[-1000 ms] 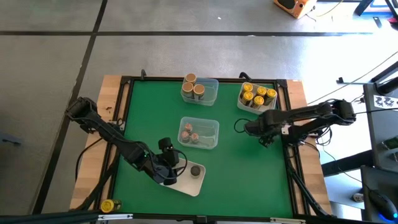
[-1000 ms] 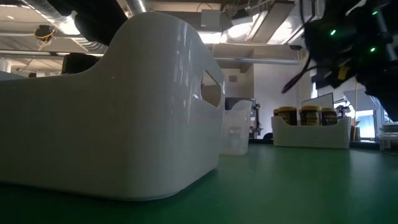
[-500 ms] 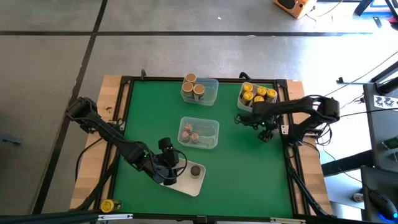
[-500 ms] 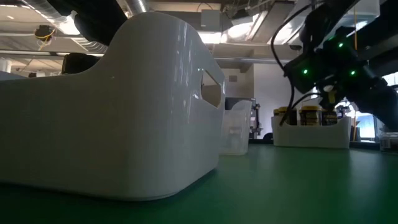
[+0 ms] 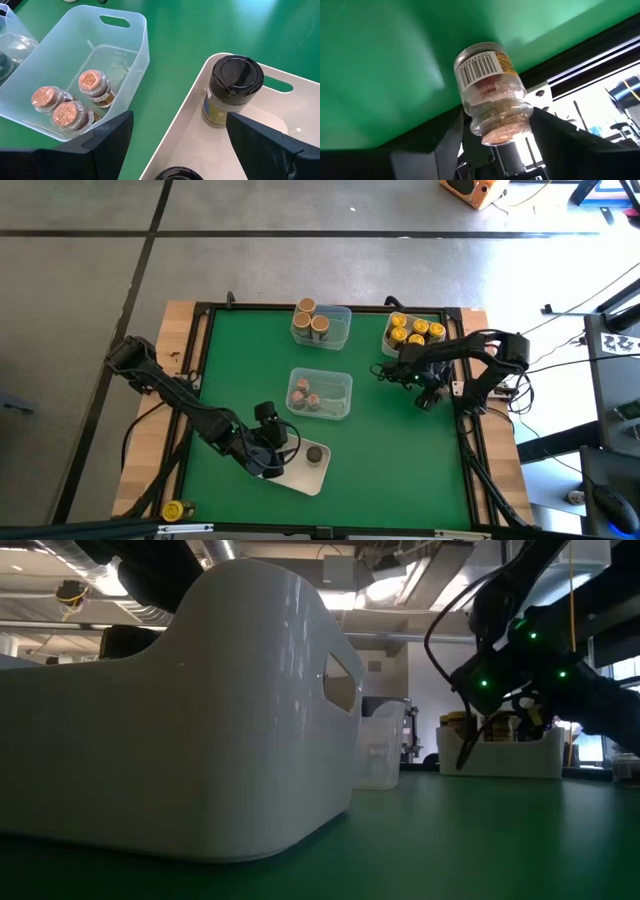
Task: Sort spices by type
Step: Put the light brown seasoning bottle into the bottom transparent bin, then put the yellow seasoning bottle into the top white bin
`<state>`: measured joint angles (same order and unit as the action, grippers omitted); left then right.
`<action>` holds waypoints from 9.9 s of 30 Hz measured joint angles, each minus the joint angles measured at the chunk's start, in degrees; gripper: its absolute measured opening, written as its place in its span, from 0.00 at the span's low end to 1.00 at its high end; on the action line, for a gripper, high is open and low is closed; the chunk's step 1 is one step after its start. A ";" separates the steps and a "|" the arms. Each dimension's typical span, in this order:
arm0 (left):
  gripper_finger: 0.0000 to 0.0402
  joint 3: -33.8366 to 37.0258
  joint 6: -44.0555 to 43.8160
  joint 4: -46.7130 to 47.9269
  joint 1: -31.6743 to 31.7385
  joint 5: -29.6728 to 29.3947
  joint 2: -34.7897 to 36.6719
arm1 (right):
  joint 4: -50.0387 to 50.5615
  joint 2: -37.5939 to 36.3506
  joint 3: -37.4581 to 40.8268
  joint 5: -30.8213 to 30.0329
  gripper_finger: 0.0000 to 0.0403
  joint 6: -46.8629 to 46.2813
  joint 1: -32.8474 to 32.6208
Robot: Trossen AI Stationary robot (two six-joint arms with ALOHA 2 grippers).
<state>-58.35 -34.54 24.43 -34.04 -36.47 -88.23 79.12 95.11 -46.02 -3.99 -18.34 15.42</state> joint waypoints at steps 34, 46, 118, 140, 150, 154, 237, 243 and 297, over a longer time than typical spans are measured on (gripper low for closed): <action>0.79 0.00 0.63 0.65 -0.61 -0.02 0.00 | 1.39 -0.07 -14.27 -0.96 0.38 1.70 -7.73; 0.79 0.00 0.66 0.63 -0.46 -0.25 0.00 | -2.81 -0.11 -34.56 -3.38 0.38 1.68 -16.51; 0.79 0.00 -3.02 3.39 -2.43 -0.15 0.00 | -5.52 31.57 -61.13 -5.53 0.59 9.37 -16.48; 0.79 0.00 0.06 3.17 -3.44 -0.21 0.00 | 6.60 24.84 -73.00 -11.48 0.79 10.88 -23.05; 0.79 0.00 0.07 3.17 -7.28 -0.30 0.00 | 3.02 13.70 -68.77 -16.55 0.79 8.67 -28.02; 0.79 0.00 0.04 2.91 -8.26 -0.63 0.00 | -2.55 7.27 -60.18 -16.60 0.79 7.64 -29.51; 0.78 -30.23 -44.35 51.67 -31.85 45.24 -17.97 | -29.13 -13.62 -28.33 -31.12 0.79 5.17 -31.91; 0.78 -30.23 -44.77 51.28 -31.85 44.96 -17.97 | -29.10 -13.62 -28.33 -31.08 0.79 5.19 -31.91; 0.98 -30.21 -48.91 50.16 -36.22 42.64 -18.08 | -29.19 -13.59 -28.37 -31.45 0.79 5.17 -31.89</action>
<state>-88.55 -83.45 74.59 -70.26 6.17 -106.30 49.93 81.52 -74.39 -35.44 -13.17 -16.47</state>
